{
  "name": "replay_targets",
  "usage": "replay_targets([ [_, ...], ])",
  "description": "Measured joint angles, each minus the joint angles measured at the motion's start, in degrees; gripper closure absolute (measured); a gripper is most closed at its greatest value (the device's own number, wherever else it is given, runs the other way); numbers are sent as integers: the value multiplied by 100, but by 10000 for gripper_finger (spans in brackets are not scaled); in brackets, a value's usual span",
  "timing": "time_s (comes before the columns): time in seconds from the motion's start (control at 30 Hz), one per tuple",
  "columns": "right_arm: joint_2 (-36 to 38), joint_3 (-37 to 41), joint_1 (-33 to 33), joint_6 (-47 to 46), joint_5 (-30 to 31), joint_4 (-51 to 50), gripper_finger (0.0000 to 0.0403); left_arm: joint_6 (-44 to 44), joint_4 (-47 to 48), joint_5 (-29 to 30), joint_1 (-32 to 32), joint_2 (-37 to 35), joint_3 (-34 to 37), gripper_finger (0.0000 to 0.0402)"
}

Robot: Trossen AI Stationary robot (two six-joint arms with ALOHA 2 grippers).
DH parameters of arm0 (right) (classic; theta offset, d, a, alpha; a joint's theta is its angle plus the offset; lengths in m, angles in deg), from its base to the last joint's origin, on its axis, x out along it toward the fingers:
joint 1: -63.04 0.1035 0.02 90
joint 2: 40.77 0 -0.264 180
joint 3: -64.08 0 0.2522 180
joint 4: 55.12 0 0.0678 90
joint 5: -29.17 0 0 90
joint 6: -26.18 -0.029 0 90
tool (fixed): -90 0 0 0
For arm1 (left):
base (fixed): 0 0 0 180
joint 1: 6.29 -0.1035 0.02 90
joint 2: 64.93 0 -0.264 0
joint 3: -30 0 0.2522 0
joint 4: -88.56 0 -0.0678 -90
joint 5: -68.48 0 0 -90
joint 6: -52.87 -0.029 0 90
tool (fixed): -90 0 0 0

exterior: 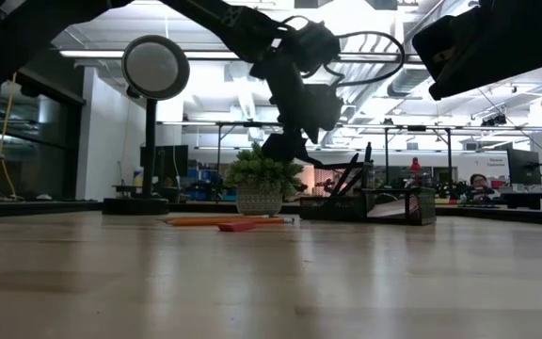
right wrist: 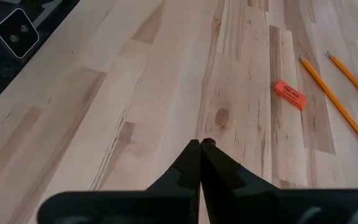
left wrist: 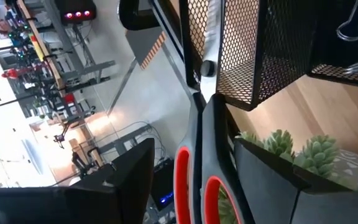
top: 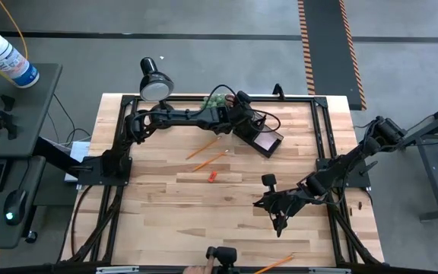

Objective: Pick and place office supplies into organizer
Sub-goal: Put the black scissors into the black desk organizer

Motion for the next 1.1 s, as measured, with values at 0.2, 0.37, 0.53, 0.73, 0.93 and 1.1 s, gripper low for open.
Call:
replay_targets([
  [0.2,0,0,0,5,0,1,402,-30,40,-119,0,-1,0,192],
  [0.37,0,0,0,50,0,1,402,-41,30,-146,0,-2,0,192],
  [0.53,0,0,-1,107,0,42,402,-41,5,-165,-2,-1,0,192],
  [0.73,0,0,0,107,-2,82,402,-113,2,-205,0,122,-2,192],
  [0.93,0,0,-2,107,-6,84,402,-531,-412,49,0,327,-13,192],
  [1.1,0,0,-1,107,-22,86,402,-737,-617,300,0,367,0,192],
])
